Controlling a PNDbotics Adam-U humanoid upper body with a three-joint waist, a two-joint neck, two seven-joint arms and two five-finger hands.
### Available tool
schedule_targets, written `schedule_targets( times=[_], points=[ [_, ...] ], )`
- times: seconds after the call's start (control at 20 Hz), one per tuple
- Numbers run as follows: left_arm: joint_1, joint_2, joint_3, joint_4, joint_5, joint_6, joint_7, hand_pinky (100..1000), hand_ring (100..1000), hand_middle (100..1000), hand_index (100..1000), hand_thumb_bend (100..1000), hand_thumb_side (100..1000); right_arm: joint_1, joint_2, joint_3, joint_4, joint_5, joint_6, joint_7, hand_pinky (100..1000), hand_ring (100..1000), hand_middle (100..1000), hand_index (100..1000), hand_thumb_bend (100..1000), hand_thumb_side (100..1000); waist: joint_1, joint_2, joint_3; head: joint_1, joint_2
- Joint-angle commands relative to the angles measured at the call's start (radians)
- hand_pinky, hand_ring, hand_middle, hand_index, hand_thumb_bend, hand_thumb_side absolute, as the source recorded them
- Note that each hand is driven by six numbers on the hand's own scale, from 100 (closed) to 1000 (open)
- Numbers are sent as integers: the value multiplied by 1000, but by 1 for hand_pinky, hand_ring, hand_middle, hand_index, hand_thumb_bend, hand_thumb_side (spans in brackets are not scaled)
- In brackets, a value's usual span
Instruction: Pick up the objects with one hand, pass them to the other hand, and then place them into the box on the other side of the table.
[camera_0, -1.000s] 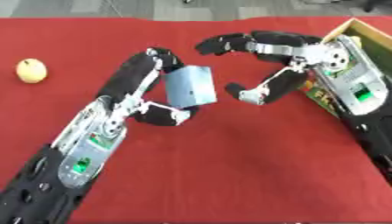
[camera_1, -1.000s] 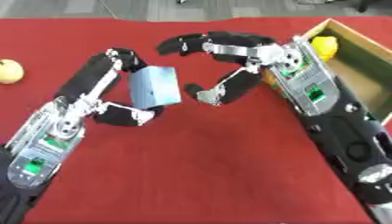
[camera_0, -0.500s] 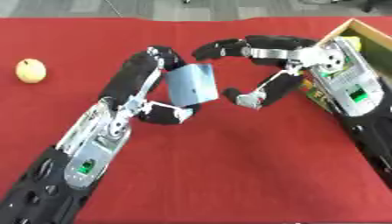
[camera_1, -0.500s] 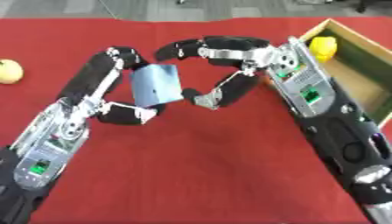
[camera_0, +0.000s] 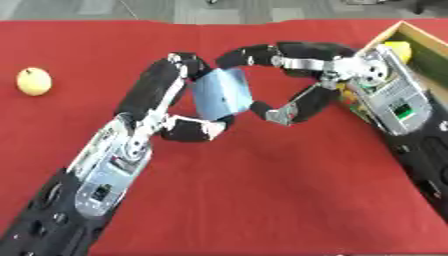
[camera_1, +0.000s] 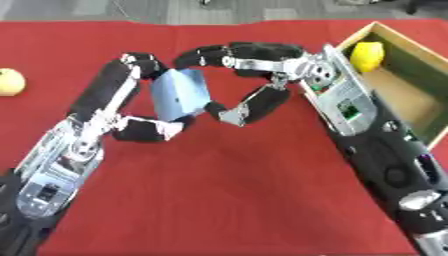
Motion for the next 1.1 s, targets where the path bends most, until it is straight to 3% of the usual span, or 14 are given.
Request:
schedule_targets(
  times=[0.05, 0.45, 0.85, 0.9, 0.95, 1.1],
  points=[
    [-14, -6, 2, -12, 8, 7, 4, 684, 600, 518, 531, 100, 231, -12, -9, 0, -7, 10, -33, 22, 978, 1000, 1000, 1000, 100, 244, 0, -15, 0, -1, -14],
    [-16, -24, 7, 11, 23, 17, 21, 679, 594, 511, 530, 100, 254, -2, -24, 2, -24, -2, -29, 41, 985, 1000, 1000, 1000, 100, 239, -1, -14, -1, -2, -15],
    [-18, -25, 4, 0, 35, 13, 32, 677, 592, 508, 530, 100, 254, 0, -26, 5, -13, 30, -59, 42, 989, 1000, 1000, 1000, 100, 255, -2, -13, 1, -1, -12],
    [-18, -26, 4, -3, 36, 12, 32, 677, 592, 507, 530, 100, 301, 0, -27, 6, -11, 33, -63, 42, 991, 1000, 1000, 1000, 100, 240, -2, -13, 1, -1, -12],
    [-19, -26, 4, -5, 37, 11, 31, 677, 592, 506, 530, 100, 257, 1, -27, 6, -10, 35, -66, 43, 991, 1000, 1000, 1000, 100, 255, -3, -14, 2, -1, -13],
    [-22, -27, 3, -14, 38, 8, 31, 678, 593, 506, 530, 100, 251, 0, -29, 8, -8, 40, -75, 42, 991, 1000, 1000, 1000, 100, 257, -3, -14, 3, -1, -14]
  ],
)
